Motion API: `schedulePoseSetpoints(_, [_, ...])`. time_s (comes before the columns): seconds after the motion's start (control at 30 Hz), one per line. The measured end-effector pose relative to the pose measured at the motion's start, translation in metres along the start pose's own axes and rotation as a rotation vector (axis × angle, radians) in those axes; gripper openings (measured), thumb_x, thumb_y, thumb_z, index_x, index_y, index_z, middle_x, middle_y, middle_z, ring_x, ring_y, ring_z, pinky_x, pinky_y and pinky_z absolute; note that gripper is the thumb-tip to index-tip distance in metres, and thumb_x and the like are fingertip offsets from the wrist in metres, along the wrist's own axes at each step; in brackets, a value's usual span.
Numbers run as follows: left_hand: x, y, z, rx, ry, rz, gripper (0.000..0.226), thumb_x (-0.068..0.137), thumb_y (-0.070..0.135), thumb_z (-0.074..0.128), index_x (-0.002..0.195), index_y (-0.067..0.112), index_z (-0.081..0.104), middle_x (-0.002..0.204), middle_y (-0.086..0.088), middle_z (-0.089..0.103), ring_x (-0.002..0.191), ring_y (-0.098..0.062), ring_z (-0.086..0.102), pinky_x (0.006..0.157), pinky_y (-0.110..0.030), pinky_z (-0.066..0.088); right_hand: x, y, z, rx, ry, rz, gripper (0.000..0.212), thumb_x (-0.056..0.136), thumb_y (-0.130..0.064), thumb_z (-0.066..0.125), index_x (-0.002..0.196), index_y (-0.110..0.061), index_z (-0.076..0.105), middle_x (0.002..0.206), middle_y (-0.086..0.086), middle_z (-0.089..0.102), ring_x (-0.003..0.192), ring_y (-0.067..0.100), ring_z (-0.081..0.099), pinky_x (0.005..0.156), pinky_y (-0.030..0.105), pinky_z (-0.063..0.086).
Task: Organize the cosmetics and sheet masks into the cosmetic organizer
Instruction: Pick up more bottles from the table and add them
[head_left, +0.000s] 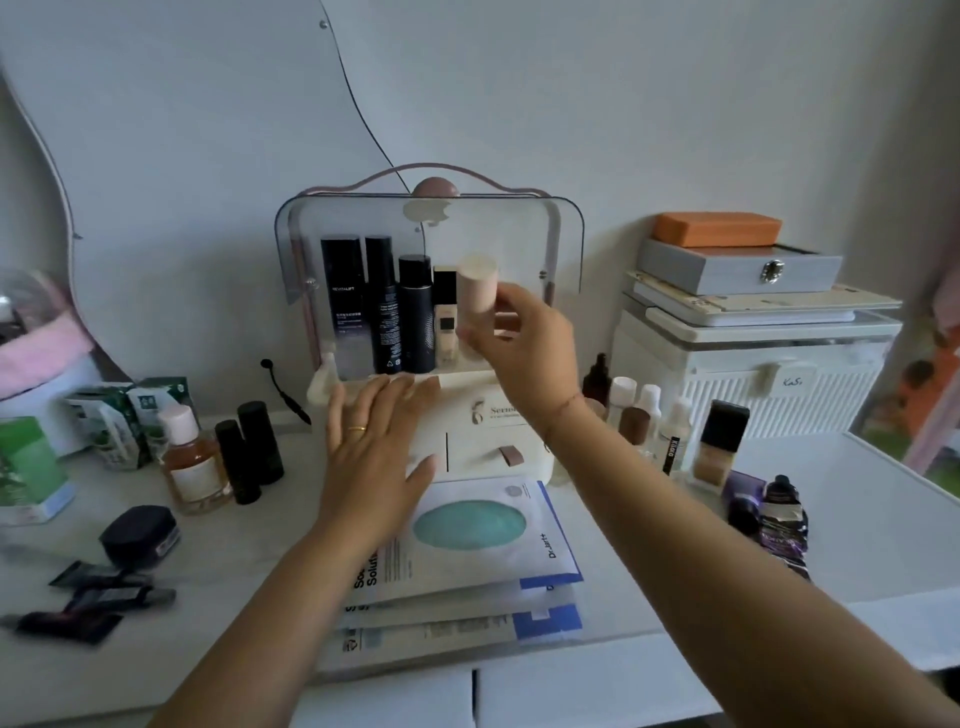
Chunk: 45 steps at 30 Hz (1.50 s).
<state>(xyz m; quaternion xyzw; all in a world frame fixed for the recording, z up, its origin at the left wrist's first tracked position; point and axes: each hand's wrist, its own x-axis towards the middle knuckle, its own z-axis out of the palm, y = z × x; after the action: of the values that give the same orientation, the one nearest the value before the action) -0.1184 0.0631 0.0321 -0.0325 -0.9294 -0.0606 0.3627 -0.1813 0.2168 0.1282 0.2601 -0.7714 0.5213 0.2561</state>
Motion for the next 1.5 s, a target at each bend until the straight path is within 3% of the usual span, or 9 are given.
schedulePoseSetpoints(0.3, [0.001, -0.001, 0.002, 0.003, 0.007, -0.006, 0.078, 0.076, 0.032, 0.064, 0.145, 0.030, 0.027, 0.145, 0.005, 0.037, 0.140, -0.019, 0.021, 0.116, -0.044, -0.006, 0.076, 0.046, 0.043, -0.102, -0.151, 0.522, 0.020, 0.077, -0.022, 0.070, 0.091, -0.007, 0.071, 0.086, 0.010, 0.072, 0.073, 0.022, 0.063, 0.074, 0.033, 0.057])
schedulePoseSetpoints(0.47, [0.001, -0.002, 0.003, -0.027, 0.033, -0.007, 0.076, 0.076, 0.031, 0.065, 0.143, 0.031, 0.030, 0.141, 0.006, 0.041, 0.138, -0.017, 0.024, 0.116, -0.043, -0.006, 0.084, 0.053, 0.051, -0.113, -0.168, 0.529, 0.021, 0.079, -0.018, 0.064, 0.089, 0.000, 0.069, 0.078, 0.010, 0.064, 0.073, 0.026, 0.059, 0.082, 0.043, 0.057])
schedulePoseSetpoints(0.63, [0.001, -0.001, 0.004, -0.025, 0.038, -0.004, 0.074, 0.075, 0.031, 0.066, 0.141, 0.029, 0.033, 0.139, 0.005, 0.043, 0.136, -0.018, 0.027, 0.116, -0.043, -0.004, 0.086, 0.057, 0.052, -0.274, -0.219, 0.508, 0.003, 0.079, -0.007, 0.061, 0.077, -0.009, 0.062, 0.068, 0.004, 0.055, 0.068, 0.021, 0.052, 0.061, 0.026, 0.044])
schedulePoseSetpoints(0.8, [0.001, -0.001, 0.002, -0.024, 0.035, -0.008, 0.075, 0.075, 0.029, 0.067, 0.142, 0.028, 0.033, 0.140, 0.004, 0.043, 0.136, -0.017, 0.026, 0.115, -0.043, -0.003, 0.085, 0.060, 0.054, -0.359, -0.258, 0.502, 0.032, 0.088, -0.012, 0.050, 0.057, -0.011, 0.040, 0.056, 0.002, 0.038, 0.051, 0.017, 0.036, 0.042, 0.023, 0.026])
schedulePoseSetpoints(0.93, [0.001, 0.000, 0.001, -0.033, 0.030, 0.000, 0.075, 0.076, 0.027, 0.067, 0.142, 0.029, 0.031, 0.141, 0.005, 0.041, 0.137, -0.017, 0.024, 0.116, -0.042, -0.005, 0.066, 0.042, 0.035, -0.340, -0.339, 0.408, 0.012, 0.089, -0.015, 0.055, 0.092, -0.003, 0.057, 0.081, 0.005, 0.054, 0.071, 0.017, 0.051, 0.059, 0.021, 0.041])
schedulePoseSetpoints(1.0, [0.000, -0.001, 0.001, -0.039, 0.044, 0.011, 0.076, 0.075, 0.025, 0.068, 0.141, 0.029, 0.032, 0.140, 0.005, 0.041, 0.136, -0.017, 0.027, 0.116, -0.043, -0.004, 0.037, 0.033, 0.017, -0.193, -0.281, 0.261, 0.037, 0.088, -0.017, 0.060, 0.122, -0.004, 0.054, 0.107, 0.004, 0.061, 0.097, 0.017, 0.058, 0.084, 0.025, 0.048])
schedulePoseSetpoints(1.13, [0.001, -0.001, 0.004, -0.039, 0.086, 0.019, 0.077, 0.071, 0.022, 0.071, 0.140, 0.027, 0.036, 0.138, 0.003, 0.044, 0.133, -0.022, 0.031, 0.116, -0.044, -0.002, -0.035, 0.041, -0.040, -0.056, 0.020, 0.070, 0.030, 0.083, -0.019, 0.068, 0.112, -0.016, 0.062, 0.095, -0.006, 0.068, 0.087, 0.004, 0.064, 0.081, 0.016, 0.053])
schedulePoseSetpoints(1.33, [0.004, 0.005, 0.006, -0.019, 0.094, -0.021, 0.074, 0.070, 0.019, 0.072, 0.137, 0.022, 0.040, 0.136, -0.004, 0.047, 0.133, -0.027, 0.031, 0.115, -0.044, -0.005, -0.062, 0.122, -0.136, -0.330, 0.374, 0.302, 0.044, 0.077, -0.022, 0.075, 0.113, -0.010, 0.053, 0.108, 0.008, 0.056, 0.094, 0.018, 0.054, 0.082, 0.023, 0.043])
schedulePoseSetpoints(1.5, [0.003, 0.007, 0.007, -0.014, 0.107, -0.025, 0.076, 0.068, 0.017, 0.076, 0.135, 0.021, 0.042, 0.134, -0.004, 0.049, 0.131, -0.027, 0.032, 0.115, -0.049, 0.001, -0.061, 0.173, -0.168, -0.279, 0.229, 0.556, 0.074, 0.074, -0.020, 0.079, 0.134, -0.008, 0.038, 0.127, 0.011, 0.052, 0.114, 0.026, 0.052, 0.096, 0.038, 0.044])
